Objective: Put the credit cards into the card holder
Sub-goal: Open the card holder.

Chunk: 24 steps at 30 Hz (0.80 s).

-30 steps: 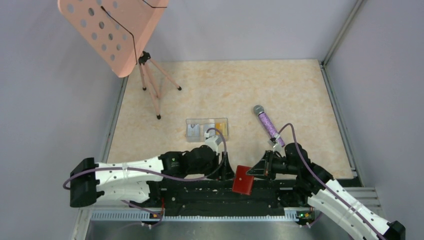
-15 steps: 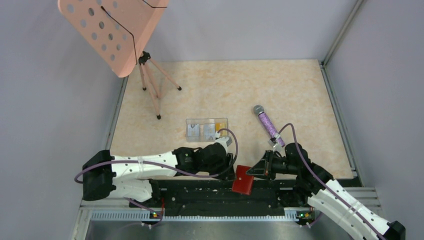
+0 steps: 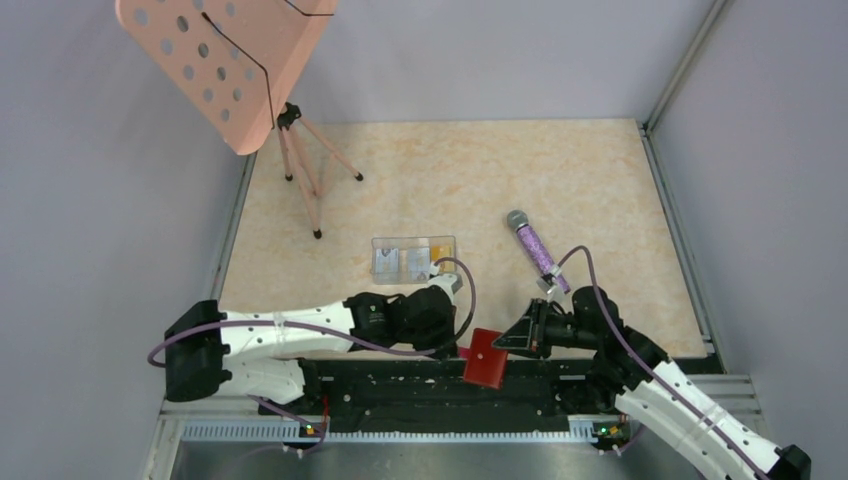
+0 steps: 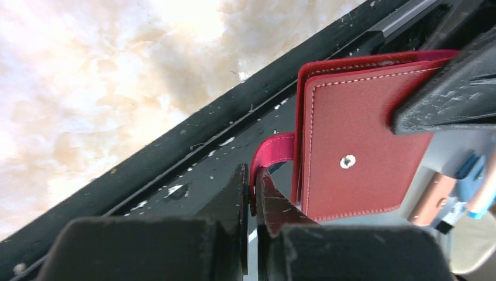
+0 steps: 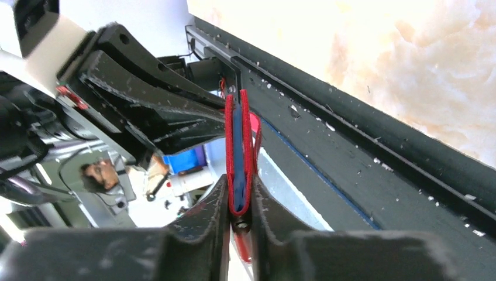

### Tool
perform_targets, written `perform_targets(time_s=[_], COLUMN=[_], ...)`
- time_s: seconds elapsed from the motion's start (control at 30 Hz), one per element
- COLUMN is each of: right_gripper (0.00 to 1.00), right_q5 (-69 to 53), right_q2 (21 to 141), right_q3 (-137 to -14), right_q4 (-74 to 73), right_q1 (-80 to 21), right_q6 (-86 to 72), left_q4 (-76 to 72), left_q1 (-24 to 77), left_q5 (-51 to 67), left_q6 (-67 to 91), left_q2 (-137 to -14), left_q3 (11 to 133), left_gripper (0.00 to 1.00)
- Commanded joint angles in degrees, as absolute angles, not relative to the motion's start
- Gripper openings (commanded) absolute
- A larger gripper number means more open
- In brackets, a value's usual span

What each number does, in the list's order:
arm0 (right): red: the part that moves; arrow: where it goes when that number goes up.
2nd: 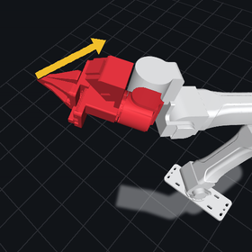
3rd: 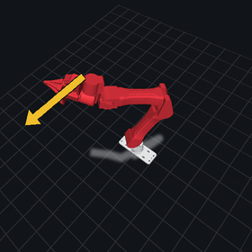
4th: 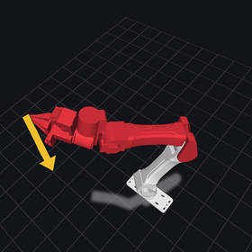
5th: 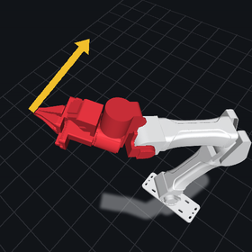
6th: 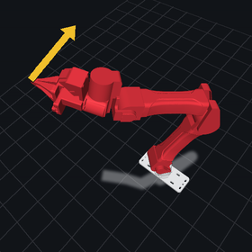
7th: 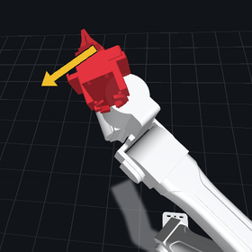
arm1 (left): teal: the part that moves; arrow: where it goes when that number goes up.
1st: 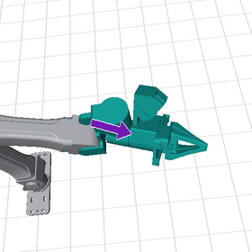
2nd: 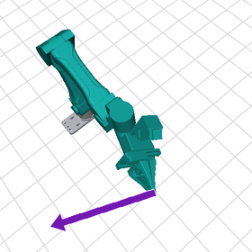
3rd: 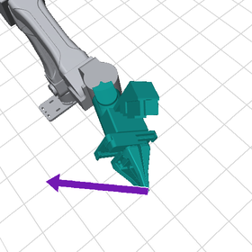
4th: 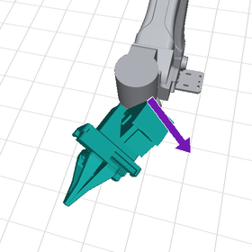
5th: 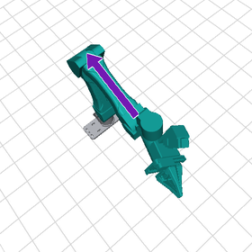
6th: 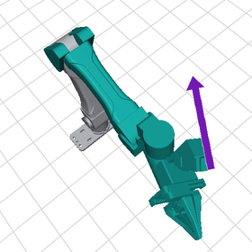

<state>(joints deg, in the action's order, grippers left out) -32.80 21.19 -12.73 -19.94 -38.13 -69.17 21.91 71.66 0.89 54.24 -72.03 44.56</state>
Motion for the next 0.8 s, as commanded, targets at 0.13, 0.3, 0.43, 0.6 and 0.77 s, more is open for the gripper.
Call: perform_targets(time_s=[0.13,0.3,0.43,0.6,0.77], right_gripper=[0.72,0.95,0.98,0.99,0.99], right_q5=[-27.35,-22.96,-25.90,-31.25,-33.19], right_q2=[18.80,22.05,27.26,33.60,35.98], right_q3=[-18.27,-27.48,-33.79,-39.44,-41.48], right_q4=[-20.97,-23.57,-21.81,-19.12,-14.48], right_q1=[-38.76,-38.76,-38.76,-38.76,-38.76], right_q6=[-59.98,-50.70,-44.27,-39.16,-37.94], left_q4=[36.82,40.88,43.77,49.31,51.25], left_q1=[71.41,71.45,71.46,71.45,71.46], left_q5=[-8.75,-7.47,-5.78,-1.94,5.75], left_q6=[37.83,26.30,19.72,14.29,11.81], left_q2=[-62.51,-57.61,-55.23,-56.46,-58.04], left_q3=[56.02,61.36,65.94,72.98,75.35], left_gripper=[0.00,0.00,0.00,0.00,0.00])
